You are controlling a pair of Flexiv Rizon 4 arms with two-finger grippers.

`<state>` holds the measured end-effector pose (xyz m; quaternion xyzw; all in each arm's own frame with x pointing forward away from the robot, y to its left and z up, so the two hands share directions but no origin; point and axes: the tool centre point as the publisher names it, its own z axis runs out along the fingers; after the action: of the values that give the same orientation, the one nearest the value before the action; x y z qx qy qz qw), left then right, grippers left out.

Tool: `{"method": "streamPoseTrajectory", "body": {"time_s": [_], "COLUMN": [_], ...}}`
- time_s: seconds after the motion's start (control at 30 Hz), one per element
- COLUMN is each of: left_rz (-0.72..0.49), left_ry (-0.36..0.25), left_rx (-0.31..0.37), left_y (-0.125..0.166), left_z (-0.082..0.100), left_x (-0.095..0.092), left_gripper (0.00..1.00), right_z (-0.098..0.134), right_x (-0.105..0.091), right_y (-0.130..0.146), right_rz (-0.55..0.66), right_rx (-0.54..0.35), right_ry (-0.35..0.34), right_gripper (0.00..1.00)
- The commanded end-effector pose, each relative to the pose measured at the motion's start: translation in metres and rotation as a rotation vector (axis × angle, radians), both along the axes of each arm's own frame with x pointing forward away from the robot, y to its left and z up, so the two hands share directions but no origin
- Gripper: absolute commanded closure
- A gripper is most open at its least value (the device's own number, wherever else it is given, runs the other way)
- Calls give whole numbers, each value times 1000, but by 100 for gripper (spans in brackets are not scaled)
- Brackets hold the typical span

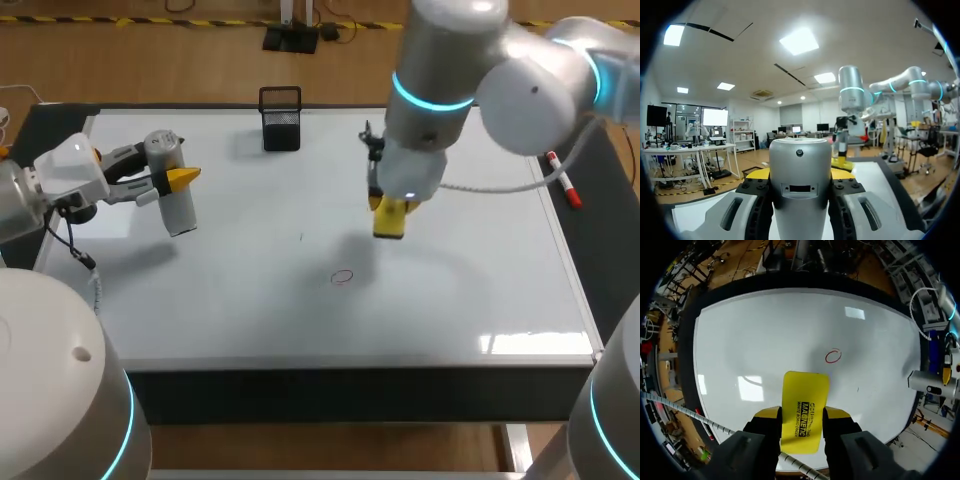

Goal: Pick up the inspection probe, press it on each red-marked spot on the whiteboard one by one, put down the probe, pick up the eraser, and wipe off all the red marks.

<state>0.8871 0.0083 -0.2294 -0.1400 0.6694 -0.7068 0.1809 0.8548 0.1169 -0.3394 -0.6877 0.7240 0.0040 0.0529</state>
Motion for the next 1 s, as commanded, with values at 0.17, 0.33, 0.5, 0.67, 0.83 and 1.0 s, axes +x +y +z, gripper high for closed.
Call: {"method": "streamPoseTrajectory", "body": {"time_s": [0.17, 0.33, 0.5, 0.67, 0.83, 1.0], "left_rz": [1, 1, 1, 1, 1, 1], "left_ry": [0, 0, 0, 0, 0, 0], "left_rx": [0, 0, 0, 0, 0, 0], "left_y": [0, 0, 0, 0, 0, 0], "left_z": [1, 1, 1, 1, 1, 1], "left_x": [0, 0, 0, 0, 0, 0], "left_gripper": [100, 100, 100, 100, 100, 100], "right_z": [-9, -18, -24, -33, -43, -50], "right_x": [-28, -48, -63, -71, -77, -82], "right_y": [31, 51, 71, 87, 99, 107], "right_rz": [47, 100, 148, 170, 177, 185], "right_rx": [-23, -15, 3, 27, 34, 21], "right_ry": [-28, -3, 26, 49, 64, 62], "right_gripper": [100, 100, 100, 100, 100, 100]}}
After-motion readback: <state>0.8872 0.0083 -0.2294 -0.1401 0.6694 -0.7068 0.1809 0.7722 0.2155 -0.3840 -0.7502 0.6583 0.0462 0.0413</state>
